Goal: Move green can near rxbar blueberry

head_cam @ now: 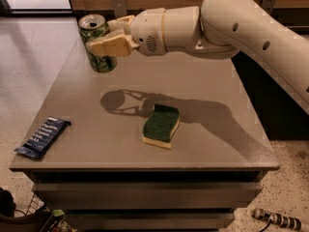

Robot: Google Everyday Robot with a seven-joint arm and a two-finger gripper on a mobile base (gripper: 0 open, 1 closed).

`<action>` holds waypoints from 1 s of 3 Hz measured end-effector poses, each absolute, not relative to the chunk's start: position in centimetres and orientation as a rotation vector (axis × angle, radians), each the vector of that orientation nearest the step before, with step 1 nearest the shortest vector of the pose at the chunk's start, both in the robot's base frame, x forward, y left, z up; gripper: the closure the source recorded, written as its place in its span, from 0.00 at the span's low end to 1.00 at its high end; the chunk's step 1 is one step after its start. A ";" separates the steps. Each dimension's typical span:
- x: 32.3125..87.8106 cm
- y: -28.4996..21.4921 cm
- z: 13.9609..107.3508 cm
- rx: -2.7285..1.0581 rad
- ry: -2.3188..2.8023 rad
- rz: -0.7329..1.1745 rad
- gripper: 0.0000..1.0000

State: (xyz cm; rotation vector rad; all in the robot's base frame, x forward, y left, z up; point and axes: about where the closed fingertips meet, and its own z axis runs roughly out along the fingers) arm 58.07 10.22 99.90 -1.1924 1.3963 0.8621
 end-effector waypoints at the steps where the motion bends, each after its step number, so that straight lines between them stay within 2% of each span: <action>1: 57.4 10.2 99.1 -1.183 1.419 0.870 1.00; 3: 54.1 11.1 95.5 -1.153 1.502 0.920 1.00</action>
Offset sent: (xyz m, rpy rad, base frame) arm -0.0519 0.0065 -0.0584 -0.0205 0.1492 -0.0357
